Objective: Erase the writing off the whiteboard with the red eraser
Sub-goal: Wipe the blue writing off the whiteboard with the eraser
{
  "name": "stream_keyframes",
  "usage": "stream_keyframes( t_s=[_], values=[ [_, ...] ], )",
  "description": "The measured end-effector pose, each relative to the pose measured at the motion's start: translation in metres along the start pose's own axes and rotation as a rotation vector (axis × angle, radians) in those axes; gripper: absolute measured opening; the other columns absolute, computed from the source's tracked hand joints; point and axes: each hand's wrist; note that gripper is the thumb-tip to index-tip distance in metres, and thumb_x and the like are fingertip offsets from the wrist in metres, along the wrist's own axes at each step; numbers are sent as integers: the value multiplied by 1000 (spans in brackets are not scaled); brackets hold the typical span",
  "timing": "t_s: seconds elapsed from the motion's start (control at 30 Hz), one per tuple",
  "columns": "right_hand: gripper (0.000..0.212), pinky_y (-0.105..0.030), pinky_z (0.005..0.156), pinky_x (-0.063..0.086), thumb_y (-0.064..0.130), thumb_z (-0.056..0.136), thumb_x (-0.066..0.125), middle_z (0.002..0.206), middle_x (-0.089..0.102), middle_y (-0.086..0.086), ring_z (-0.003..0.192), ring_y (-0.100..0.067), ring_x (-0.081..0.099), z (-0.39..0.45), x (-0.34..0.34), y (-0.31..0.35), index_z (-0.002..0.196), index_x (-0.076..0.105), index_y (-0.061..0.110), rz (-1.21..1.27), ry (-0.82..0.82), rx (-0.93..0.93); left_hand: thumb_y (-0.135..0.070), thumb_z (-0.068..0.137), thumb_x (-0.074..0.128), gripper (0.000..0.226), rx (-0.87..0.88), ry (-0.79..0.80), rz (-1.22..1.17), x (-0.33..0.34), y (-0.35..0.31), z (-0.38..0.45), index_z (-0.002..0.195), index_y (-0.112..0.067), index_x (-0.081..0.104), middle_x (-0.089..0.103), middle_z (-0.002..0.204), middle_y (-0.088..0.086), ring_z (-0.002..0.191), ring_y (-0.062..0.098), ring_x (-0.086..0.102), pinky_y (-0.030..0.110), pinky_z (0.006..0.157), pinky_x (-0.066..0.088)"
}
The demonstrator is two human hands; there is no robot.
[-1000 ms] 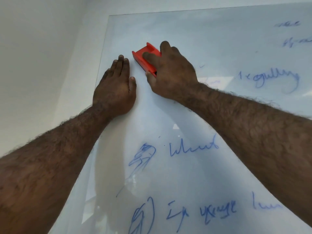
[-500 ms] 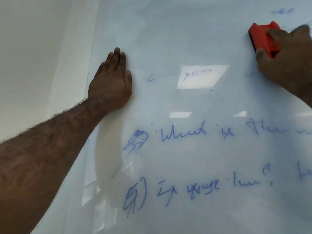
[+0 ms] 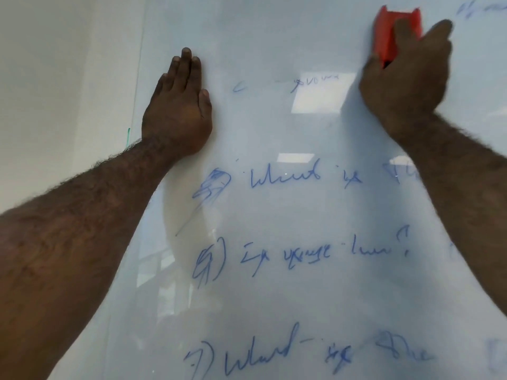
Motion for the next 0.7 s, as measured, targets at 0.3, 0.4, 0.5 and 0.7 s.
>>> stream_keyframes(
  t_s=[0.3, 0.4, 0.5, 0.7],
  values=[
    [56, -37, 87, 47, 40, 89, 52, 134, 45, -10, 110, -26, 51, -59, 12, 122, 141, 44, 21, 160, 139, -374, -30, 100, 20, 62, 7, -45, -25, -1, 7, -5, 157, -5, 15, 10, 165, 10, 153, 23, 9, 33, 123, 7],
    [56, -35, 85, 46, 42, 89, 52, 131, 46, -8, 108, -24, 51, -68, 12, 132, 141, 45, 24, 190, 167, -506, -26, 99, 24, 62, -26, -106, -68, 0, 7, -6, 157, -4, 18, 14, 165, 10, 153, 23, 12, 26, 121, 6],
    [56, -33, 82, 46, 43, 89, 53, 131, 47, -8, 105, -24, 50, -73, 10, 132, 142, 44, 26, 218, 220, -650, -24, 98, 25, 62, -31, -126, -94, 1, 9, -8, 156, -3, 19, 19, 163, 11, 152, 24, 16, 22, 119, 4],
    [55, -36, 79, 46, 39, 88, 55, 123, 47, -13, 104, -29, 51, -41, 4, 88, 141, 47, 24, 225, 262, -667, -28, 96, 24, 64, -47, -97, -72, -3, 6, -7, 156, -6, 22, 19, 164, 10, 152, 24, 16, 30, 121, 9]
  ],
)
Point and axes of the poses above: each hand's wrist, its own z-axis towards the middle knuckle, its own x-axis out of the palm, y = z × x
